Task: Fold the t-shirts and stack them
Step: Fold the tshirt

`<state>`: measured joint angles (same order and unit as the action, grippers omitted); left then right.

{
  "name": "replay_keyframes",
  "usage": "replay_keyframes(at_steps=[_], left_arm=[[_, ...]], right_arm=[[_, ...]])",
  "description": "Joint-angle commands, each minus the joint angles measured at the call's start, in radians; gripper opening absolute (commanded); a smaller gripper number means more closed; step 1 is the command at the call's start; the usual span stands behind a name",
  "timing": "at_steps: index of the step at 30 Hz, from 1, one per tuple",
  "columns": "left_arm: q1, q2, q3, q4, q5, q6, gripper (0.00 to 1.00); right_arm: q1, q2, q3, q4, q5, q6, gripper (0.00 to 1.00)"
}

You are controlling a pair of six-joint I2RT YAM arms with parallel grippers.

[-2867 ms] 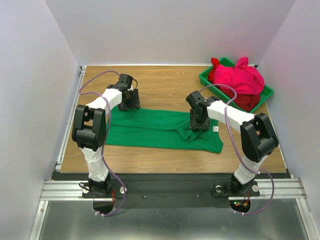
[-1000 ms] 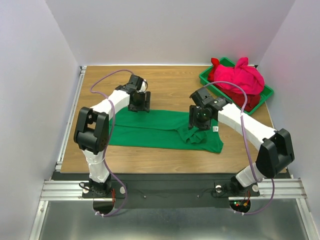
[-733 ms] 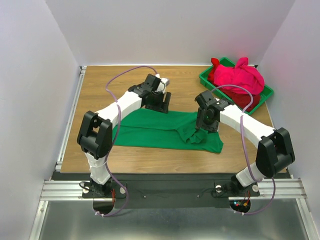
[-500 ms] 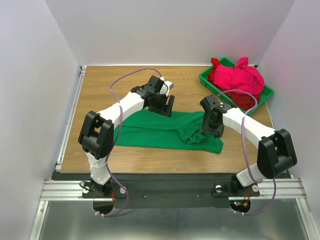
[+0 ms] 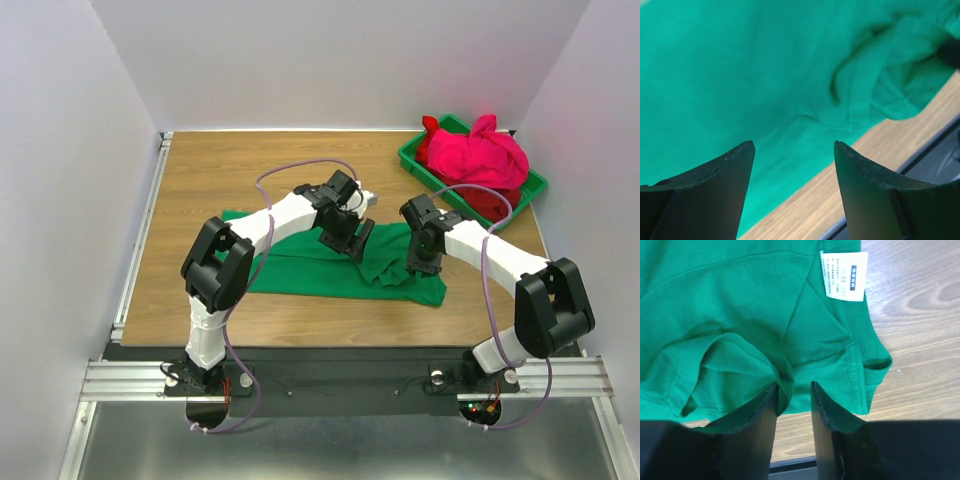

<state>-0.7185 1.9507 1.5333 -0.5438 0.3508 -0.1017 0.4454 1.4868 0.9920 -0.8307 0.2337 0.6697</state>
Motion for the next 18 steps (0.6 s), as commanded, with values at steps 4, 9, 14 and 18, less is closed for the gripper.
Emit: replay_keyframes(at_steps=[4,9,14,18], left_arm=[[-0.033,-0.019,0.005,-0.018,0.056,-0.046,0.81],[-0.044,-0.003,0.002,-0.015,0.034,-0.136,0.82],[-0.073,0.010,0.019,-0.025,0.005,-0.217,0.82],[-0.084,0.008,0.036,-0.041,-0.013,-0.306,0.82]], right_arm=[[-0.002,0.003,0.030,0.036,-0.007,0.004,0.24],[-0.002,0.004,0.036,0.036,-0.016,-0.016,0.23],[-0.002,0.001,0.045,0.031,-0.019,-0.042,0.23],[-0.002,0.001,0.068,0.024,-0.023,-0.061,0.22]])
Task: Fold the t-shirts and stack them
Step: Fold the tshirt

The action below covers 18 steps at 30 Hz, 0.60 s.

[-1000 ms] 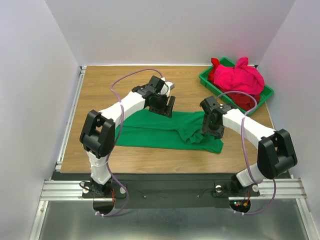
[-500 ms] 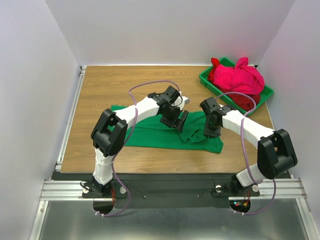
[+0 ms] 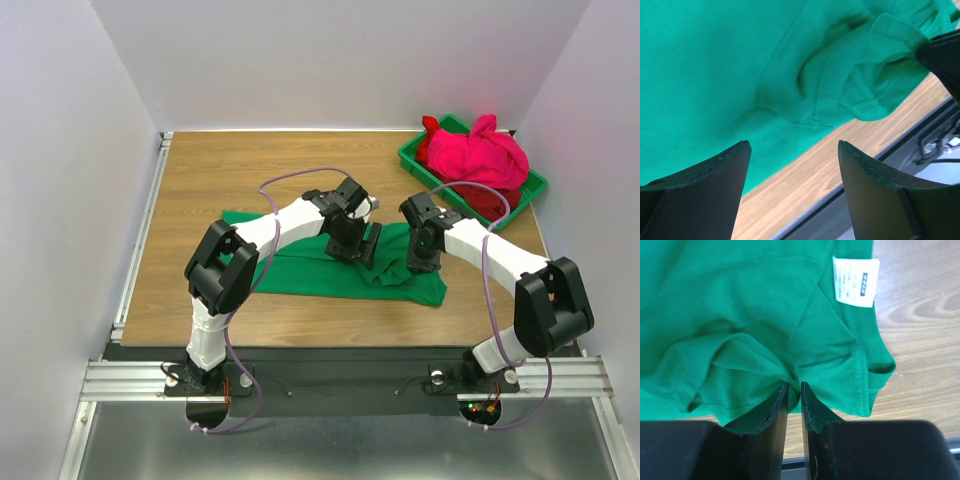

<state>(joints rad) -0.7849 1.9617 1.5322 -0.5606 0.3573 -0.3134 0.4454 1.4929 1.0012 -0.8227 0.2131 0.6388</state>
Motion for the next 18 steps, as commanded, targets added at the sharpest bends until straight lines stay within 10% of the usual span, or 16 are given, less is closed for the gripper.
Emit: replay_keyframes(at_steps=[1,18], left_arm=[[-0.020,-0.006,0.034,-0.022,-0.027,-0.134,0.82],[-0.080,0.023,0.005,0.028,-0.178,-0.388,0.78]], right_arm=[[-0.002,-0.006,0.059,0.017,-0.006,-0.030,0.22],[-0.002,-0.069,0.027,0.020,-0.006,-0.037,0.22]])
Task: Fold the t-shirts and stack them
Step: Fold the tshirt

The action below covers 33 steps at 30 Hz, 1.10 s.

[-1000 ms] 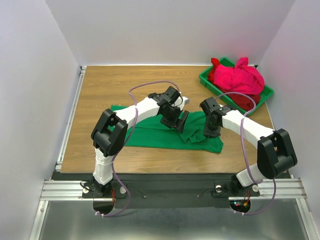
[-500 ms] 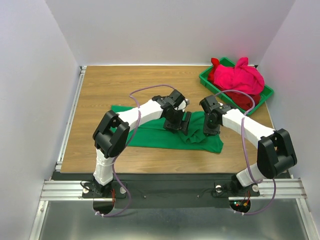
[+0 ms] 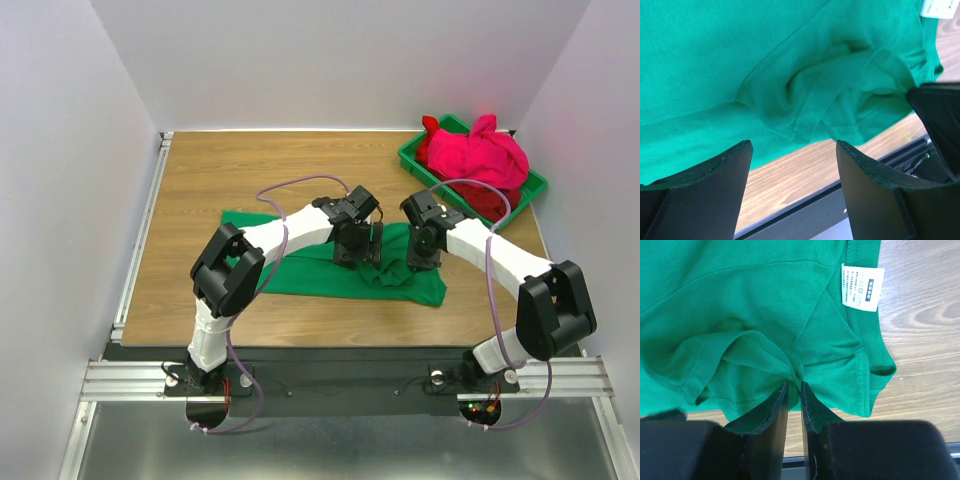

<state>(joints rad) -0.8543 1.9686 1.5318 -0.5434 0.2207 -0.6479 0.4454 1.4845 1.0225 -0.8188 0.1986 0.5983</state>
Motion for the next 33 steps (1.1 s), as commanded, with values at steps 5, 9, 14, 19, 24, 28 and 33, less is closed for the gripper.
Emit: replay_keyframes(at_steps=[5,9,14,19,24,28,33], left_arm=[[-0.023,0.035,0.010,0.016,-0.050,-0.065,0.72],[-0.034,0.045,0.016,0.023,-0.050,-0.068,0.65],[-0.046,0.053,0.011,0.028,-0.050,-0.073,0.62],[-0.051,0.073,0.013,0.039,-0.052,-0.076,0.56],[-0.051,0.084,0.018,0.037,-0.060,-0.075,0.38],[-0.051,0.076,0.011,0.036,-0.066,-0.079,0.34],[-0.051,0.066,0.010,0.030,-0.070,-0.084,0.28]], right_arm=[[-0.002,-0.072,-0.002,0.018,0.012,0.003,0.22],[-0.002,-0.067,-0.001,0.021,0.009,-0.002,0.22],[-0.002,-0.061,-0.004,0.026,0.005,-0.005,0.22],[-0.004,-0.069,-0.006,0.029,0.005,-0.012,0.22],[-0.004,-0.075,-0.018,0.029,0.005,-0.032,0.22],[-0.004,-0.073,-0.027,0.035,0.008,-0.043,0.22],[-0.010,-0.063,-0.038,0.052,0.001,-0.055,0.29]])
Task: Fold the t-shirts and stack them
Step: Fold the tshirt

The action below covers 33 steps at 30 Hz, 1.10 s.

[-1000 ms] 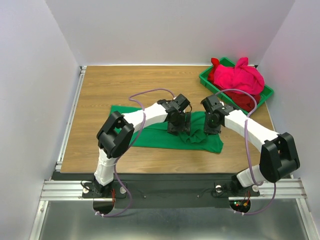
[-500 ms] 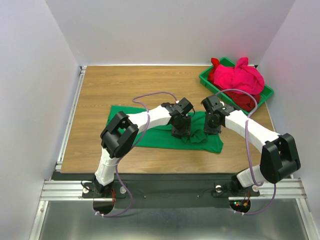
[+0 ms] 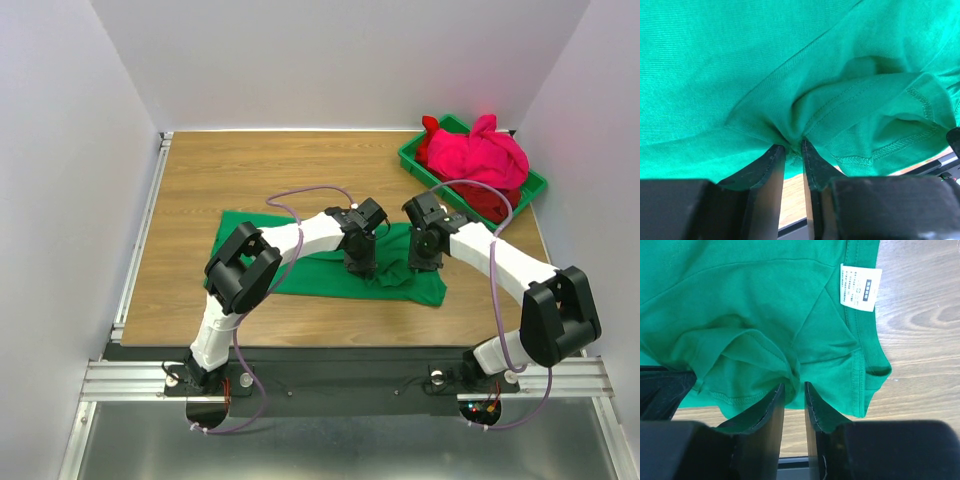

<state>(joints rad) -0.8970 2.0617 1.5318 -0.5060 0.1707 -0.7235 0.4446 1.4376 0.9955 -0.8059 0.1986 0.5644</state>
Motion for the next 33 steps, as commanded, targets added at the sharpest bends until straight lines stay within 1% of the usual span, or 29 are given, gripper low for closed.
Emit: replay_keyframes(at_steps=[1,4,8,9,11,12,14,15,17,20,29,33], left_arm=[[-0.008,-0.031,0.008,-0.011,-0.020,-0.008,0.26],[-0.008,-0.049,0.005,-0.020,-0.030,-0.005,0.19],[-0.010,-0.071,0.007,-0.045,-0.031,0.002,0.14],[-0.007,-0.078,0.005,-0.049,-0.033,0.006,0.13],[-0.005,-0.089,0.002,-0.057,-0.034,0.010,0.12],[-0.003,-0.100,-0.004,-0.060,-0.034,0.012,0.12],[0.000,-0.109,-0.009,-0.062,-0.031,0.015,0.12],[0.001,-0.113,-0.010,-0.069,-0.030,0.019,0.12],[0.007,-0.124,-0.012,-0.077,-0.028,0.027,0.12],[0.017,-0.136,-0.009,-0.089,-0.025,0.038,0.12],[0.036,-0.149,-0.013,-0.138,-0.010,0.088,0.11],[0.038,-0.156,-0.032,-0.137,0.013,0.104,0.15]], right_arm=[[-0.010,-0.014,-0.014,0.043,-0.001,-0.021,0.30],[-0.012,-0.013,-0.027,0.057,-0.007,-0.027,0.33],[-0.014,-0.008,-0.047,0.079,-0.031,-0.037,0.33],[-0.014,-0.006,-0.057,0.083,-0.034,-0.043,0.31],[-0.014,-0.006,-0.064,0.086,-0.044,-0.050,0.27],[-0.014,-0.009,-0.067,0.086,-0.045,-0.061,0.22],[-0.014,-0.012,-0.073,0.086,-0.054,-0.072,0.18],[-0.012,-0.016,-0.075,0.086,-0.057,-0.080,0.13],[-0.012,-0.025,-0.077,0.085,-0.071,-0.086,0.07],[-0.014,-0.046,-0.078,0.083,-0.074,-0.103,0.03],[-0.014,-0.078,-0.104,0.060,-0.119,-0.129,0.01],[-0.014,-0.092,-0.120,0.034,-0.113,-0.120,0.02]])
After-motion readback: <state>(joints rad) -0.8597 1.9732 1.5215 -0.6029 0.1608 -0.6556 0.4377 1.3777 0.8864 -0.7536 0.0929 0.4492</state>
